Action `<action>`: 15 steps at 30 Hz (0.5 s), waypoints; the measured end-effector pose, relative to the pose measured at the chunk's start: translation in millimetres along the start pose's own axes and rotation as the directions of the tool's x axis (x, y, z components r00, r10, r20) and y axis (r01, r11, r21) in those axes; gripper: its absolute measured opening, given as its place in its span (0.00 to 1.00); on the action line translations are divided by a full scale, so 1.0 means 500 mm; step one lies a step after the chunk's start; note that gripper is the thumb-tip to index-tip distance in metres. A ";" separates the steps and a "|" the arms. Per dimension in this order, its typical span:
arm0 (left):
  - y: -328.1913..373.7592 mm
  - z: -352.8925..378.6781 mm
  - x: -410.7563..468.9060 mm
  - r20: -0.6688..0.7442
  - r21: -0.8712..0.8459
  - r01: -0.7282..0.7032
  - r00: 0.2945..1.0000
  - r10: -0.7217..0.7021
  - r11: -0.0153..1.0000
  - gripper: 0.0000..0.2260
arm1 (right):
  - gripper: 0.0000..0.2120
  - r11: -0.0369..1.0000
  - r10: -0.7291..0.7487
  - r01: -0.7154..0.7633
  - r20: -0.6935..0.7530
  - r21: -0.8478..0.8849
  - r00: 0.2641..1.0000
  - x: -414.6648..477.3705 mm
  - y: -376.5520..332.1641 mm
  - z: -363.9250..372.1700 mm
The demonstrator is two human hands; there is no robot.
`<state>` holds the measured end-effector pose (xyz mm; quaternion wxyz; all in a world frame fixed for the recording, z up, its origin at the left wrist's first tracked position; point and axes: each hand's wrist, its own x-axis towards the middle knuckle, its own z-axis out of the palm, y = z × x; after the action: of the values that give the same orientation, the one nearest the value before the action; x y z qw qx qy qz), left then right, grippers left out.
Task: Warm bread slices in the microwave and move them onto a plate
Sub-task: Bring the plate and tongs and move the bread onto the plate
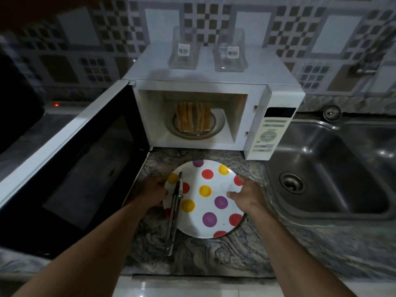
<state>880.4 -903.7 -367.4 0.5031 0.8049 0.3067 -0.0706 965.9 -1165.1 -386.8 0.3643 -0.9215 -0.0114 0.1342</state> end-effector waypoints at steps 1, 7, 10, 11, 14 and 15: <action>0.001 -0.001 0.004 0.006 0.011 0.012 1.000 -0.012 1.000 0.25 | 0.27 1.000 0.006 -0.006 -0.008 -0.017 1.000 0.002 0.002 0.000; -0.022 -0.018 0.067 0.010 0.222 -0.051 0.999 0.050 0.974 0.24 | 0.24 0.996 0.016 -0.016 -0.003 -0.083 1.000 0.030 0.003 0.007; 0.008 -0.018 0.041 -0.013 0.340 -0.084 0.995 0.094 0.937 0.23 | 0.27 0.996 0.017 -0.017 0.003 -0.088 1.000 0.044 0.019 0.022; 0.011 -0.017 0.036 -0.019 0.348 -0.093 0.994 0.106 0.933 0.22 | 0.27 0.996 0.017 -0.017 -0.001 -0.085 1.000 0.048 0.022 0.026; 0.008 -0.015 0.028 -0.030 0.363 -0.114 0.991 0.134 0.925 0.21 | 0.28 0.996 0.016 -0.017 -0.011 -0.082 1.000 0.057 0.023 0.033; 0.004 -0.015 0.028 -0.035 0.363 -0.114 0.990 0.136 0.925 0.21 | 0.27 0.996 0.009 -0.010 -0.011 -0.087 1.000 0.060 0.024 0.036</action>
<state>891.2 -892.2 -368.1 0.3412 0.9030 0.2516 -0.0693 989.3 -1158.4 -414.6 0.3232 -0.9373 -0.0107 0.1302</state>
